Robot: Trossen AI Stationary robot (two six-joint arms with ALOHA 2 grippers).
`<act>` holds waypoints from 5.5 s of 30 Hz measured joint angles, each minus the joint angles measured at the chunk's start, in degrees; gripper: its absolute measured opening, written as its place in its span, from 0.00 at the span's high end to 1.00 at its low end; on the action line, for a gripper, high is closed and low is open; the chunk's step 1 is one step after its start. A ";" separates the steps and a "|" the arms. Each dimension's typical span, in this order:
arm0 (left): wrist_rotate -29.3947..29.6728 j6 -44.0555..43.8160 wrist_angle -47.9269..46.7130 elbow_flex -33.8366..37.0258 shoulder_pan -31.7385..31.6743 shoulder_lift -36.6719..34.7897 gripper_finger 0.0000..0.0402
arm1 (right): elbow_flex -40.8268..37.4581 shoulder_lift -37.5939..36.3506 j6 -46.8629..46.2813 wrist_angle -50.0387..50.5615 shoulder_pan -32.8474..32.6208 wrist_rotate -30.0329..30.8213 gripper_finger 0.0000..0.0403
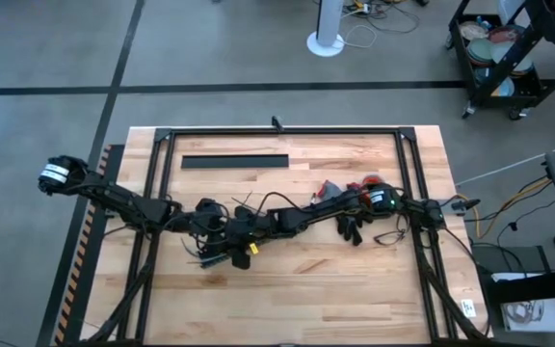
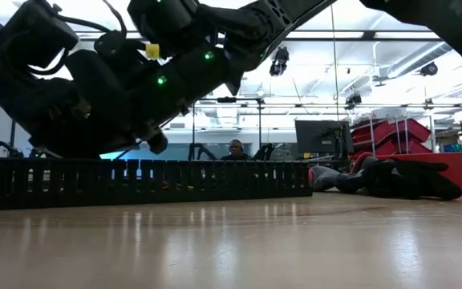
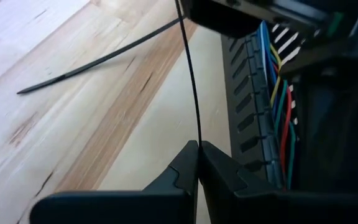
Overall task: Ziptie cables
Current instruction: Put the colored zip-tied cables into the black cable duct
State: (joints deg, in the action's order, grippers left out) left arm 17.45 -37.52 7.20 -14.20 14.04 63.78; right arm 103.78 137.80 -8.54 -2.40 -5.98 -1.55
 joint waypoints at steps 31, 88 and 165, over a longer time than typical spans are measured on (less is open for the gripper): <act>2.51 -0.94 1.40 0.03 0.00 -0.62 1.00 | 3.40 -0.24 3.36 3.52 -0.15 0.16 1.00; -1.00 14.26 35.82 13.57 3.01 -4.42 1.00 | 27.11 0.31 9.55 54.30 0.68 8.75 1.00; -11.74 21.38 29.75 13.75 3.39 -4.63 0.88 | 26.96 2.00 2.86 47.90 0.81 -0.04 1.00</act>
State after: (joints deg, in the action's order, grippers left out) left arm 5.71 -16.15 36.96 -0.45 17.43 59.15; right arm 130.74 139.80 -5.68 45.50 -5.17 -1.59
